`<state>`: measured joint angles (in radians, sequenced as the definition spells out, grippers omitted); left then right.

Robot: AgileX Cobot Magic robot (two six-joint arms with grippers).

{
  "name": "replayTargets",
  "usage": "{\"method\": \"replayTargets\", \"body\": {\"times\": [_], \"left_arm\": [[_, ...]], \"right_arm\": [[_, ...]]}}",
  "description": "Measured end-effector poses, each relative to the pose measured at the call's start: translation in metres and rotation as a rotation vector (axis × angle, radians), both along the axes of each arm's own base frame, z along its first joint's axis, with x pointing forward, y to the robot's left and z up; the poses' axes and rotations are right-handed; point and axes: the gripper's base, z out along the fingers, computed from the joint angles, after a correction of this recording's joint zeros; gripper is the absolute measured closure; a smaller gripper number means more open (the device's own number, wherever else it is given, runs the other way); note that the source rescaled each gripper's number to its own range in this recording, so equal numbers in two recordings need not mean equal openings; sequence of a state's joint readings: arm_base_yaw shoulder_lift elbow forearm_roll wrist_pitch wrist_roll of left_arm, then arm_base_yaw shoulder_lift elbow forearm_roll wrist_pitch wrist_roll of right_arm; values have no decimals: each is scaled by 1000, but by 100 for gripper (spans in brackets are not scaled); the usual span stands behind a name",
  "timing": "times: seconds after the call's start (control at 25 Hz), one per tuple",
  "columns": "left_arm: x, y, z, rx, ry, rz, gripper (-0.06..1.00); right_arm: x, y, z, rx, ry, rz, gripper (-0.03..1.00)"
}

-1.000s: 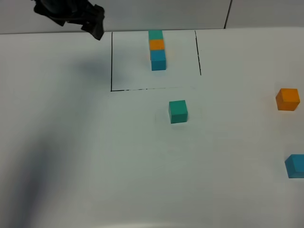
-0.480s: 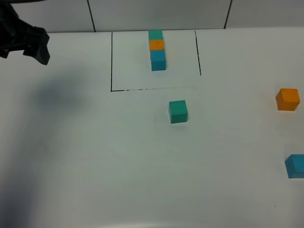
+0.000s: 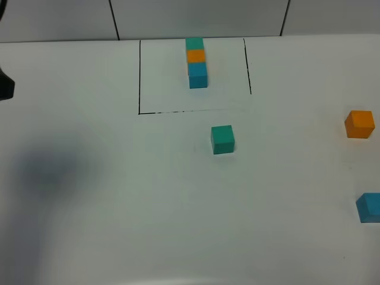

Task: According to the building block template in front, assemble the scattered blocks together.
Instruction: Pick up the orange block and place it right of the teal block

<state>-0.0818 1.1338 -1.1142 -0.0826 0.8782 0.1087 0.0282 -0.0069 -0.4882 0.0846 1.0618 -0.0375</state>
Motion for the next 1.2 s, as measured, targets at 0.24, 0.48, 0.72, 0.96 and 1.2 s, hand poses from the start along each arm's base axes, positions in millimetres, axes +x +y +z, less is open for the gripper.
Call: {"method": "replayTargets", "body": {"times": [0.24, 0.48, 0.72, 0.96, 1.2], "left_arm": [[-60, 3, 4, -36, -49, 25, 10], [-102, 7, -13, -52, -55, 39, 9], [-135, 8, -40, -77, -42, 33, 10], [-166, 10, -65, -81, -66, 31, 11], [-193, 12, -78, -89, -137, 24, 14]], "right_arm": [[0, 0, 0, 1, 0, 0, 24], [0, 0, 0, 1, 0, 0, 24], [0, 0, 0, 1, 0, 0, 24], [0, 0, 0, 1, 0, 0, 24], [0, 0, 0, 3, 0, -1, 24]]}}
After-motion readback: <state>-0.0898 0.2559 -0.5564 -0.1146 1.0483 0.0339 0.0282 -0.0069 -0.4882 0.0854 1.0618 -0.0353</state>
